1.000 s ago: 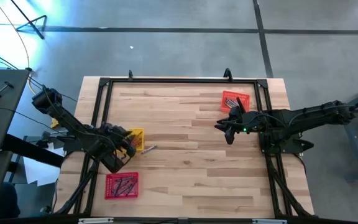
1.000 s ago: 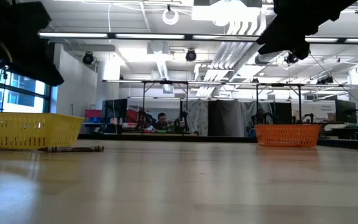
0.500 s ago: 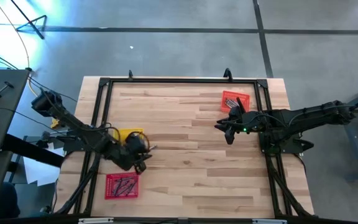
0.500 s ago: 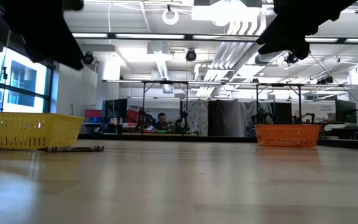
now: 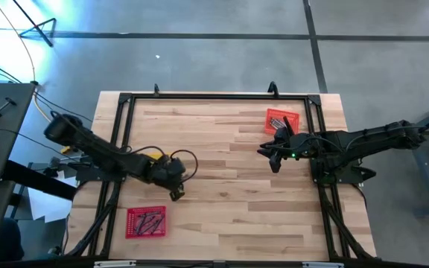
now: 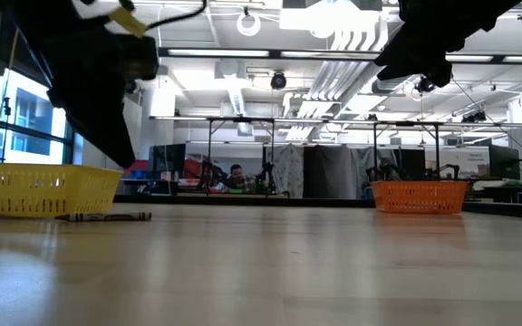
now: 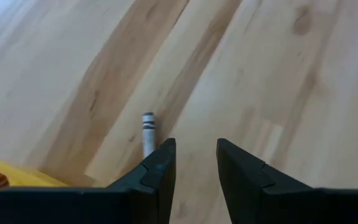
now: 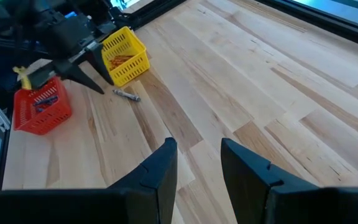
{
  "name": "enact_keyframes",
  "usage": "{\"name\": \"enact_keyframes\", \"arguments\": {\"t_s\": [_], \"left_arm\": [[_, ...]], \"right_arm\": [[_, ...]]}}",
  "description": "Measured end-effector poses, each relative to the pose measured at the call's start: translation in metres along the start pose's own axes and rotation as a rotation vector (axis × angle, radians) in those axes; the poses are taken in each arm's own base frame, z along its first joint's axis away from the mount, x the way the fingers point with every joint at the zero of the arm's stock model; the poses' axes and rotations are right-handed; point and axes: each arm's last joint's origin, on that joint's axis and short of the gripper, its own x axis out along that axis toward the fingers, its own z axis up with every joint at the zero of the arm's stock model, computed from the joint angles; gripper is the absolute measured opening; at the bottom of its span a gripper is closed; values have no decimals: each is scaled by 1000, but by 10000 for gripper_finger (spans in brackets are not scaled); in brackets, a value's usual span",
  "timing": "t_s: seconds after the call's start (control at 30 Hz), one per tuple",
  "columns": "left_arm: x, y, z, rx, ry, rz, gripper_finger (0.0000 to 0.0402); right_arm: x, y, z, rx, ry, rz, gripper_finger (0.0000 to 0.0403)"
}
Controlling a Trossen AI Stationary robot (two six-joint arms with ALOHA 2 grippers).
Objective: Sort crayons
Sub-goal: Put the gray crayon into the orange bin
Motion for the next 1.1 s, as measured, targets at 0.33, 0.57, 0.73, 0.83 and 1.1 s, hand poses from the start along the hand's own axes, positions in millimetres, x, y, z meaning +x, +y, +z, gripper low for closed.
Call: {"name": "enact_keyframes", "arguments": {"t_s": [0.33, 0.57, 0.73, 0.83, 1.1], "left_arm": [[26, 14, 4, 49, 106, 60, 106], [46, 19, -1, 72, 187, 103, 106], [51, 21, -1, 80, 202, 114, 106], [52, 21, -1, 83, 202, 114, 106], [52, 21, -1, 79, 206, 99, 106]], "right_arm": [[0, 0, -1, -3, 7, -5, 119], [0, -1, -1, -4, 11, -7, 119], [0, -1, -1, -10, 11, -8, 119], [0, -1, -1, -13, 13, -8, 119], [0, -1, -1, -14, 14, -9, 119]]}}
